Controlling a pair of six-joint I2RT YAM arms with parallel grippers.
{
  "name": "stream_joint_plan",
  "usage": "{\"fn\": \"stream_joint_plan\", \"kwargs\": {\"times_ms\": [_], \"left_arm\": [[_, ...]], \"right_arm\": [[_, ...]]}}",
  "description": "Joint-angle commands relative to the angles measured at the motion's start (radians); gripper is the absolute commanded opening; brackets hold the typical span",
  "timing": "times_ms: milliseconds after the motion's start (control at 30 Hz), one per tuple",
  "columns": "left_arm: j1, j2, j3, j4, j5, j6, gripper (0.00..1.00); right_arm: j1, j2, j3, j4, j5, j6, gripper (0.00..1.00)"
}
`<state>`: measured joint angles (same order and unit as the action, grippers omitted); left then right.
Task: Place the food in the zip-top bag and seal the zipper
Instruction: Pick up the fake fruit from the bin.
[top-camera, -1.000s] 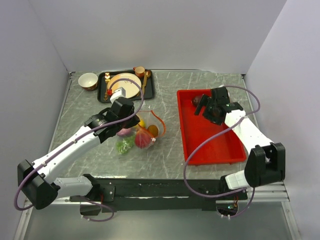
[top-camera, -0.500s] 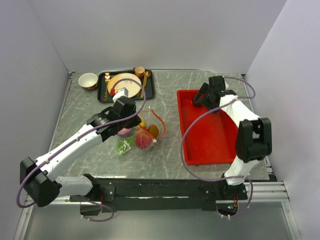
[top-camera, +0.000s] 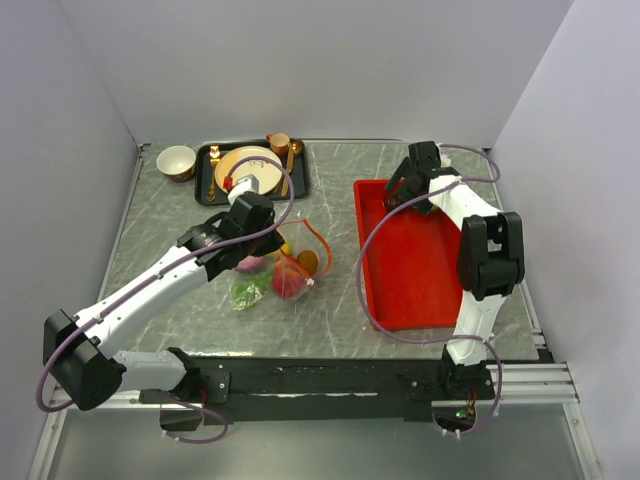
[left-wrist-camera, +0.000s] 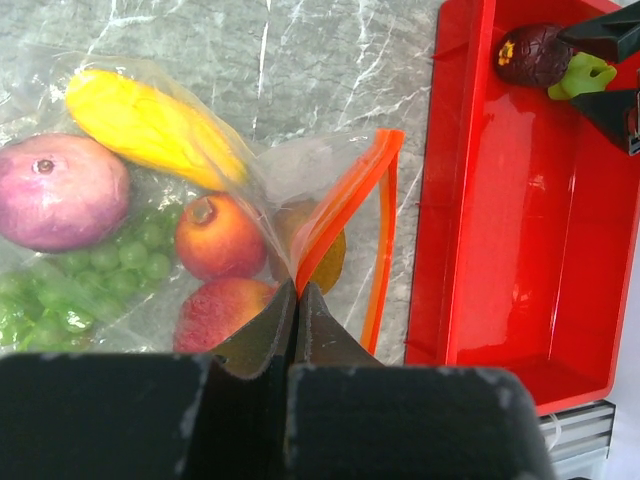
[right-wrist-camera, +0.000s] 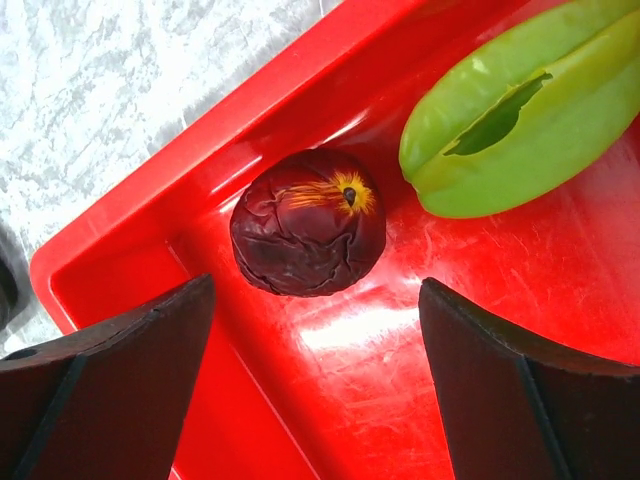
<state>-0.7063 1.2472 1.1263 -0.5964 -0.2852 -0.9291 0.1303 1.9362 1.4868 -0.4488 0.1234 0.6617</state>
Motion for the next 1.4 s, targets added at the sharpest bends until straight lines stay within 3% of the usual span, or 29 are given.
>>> {"fn": "stream_joint_plan", "kwargs": {"times_ms": [0, 333, 500, 767, 867, 900, 967, 1067, 1367], "left_arm": [[0.002, -0.003, 0.047, 0.009, 0.006, 0.018, 0.01], [0.002, -0.012, 0.036, 0.012, 0.015, 0.012, 0.01], [0.002, -0.026, 0.041, 0.0, 0.004, 0.016, 0.01], [0.004, -0.031, 0.033, -0.008, 0.0, 0.015, 0.01], [0.004, -0.025, 0.036, -0.005, 0.006, 0.021, 0.01], [0.004, -0.02, 0.041, -0.008, 0.006, 0.021, 0.01], [0.004, -0.017, 0.046, -0.009, 0.004, 0.021, 0.01], [0.002, -0.019, 0.036, -0.002, 0.014, 0.019, 0.01], [0.004, 0.004, 0.046, 0.021, 0.038, 0.026, 0.01]], "right_arm": [[-0.006, 0.038, 0.05, 0.024, 0.021, -0.005, 0.88], [-0.008, 0.073, 0.058, 0.021, -0.01, -0.01, 0.88], [-0.006, 0.07, 0.02, 0.082, -0.028, -0.007, 0.78], [-0.008, 0.115, 0.064, 0.052, -0.019, -0.016, 0.76], [-0.008, 0.115, 0.055, 0.055, -0.036, -0.019, 0.62], [-0.006, 0.11, 0.049, 0.058, -0.041, -0.02, 0.52], [-0.006, 0.083, 0.015, 0.076, -0.05, -0.022, 0.41], [-0.006, 0.024, -0.042, 0.099, -0.068, -0.03, 0.3], [-0.003, -0.255, -0.25, 0.11, -0.166, -0.068, 0.28]]}}
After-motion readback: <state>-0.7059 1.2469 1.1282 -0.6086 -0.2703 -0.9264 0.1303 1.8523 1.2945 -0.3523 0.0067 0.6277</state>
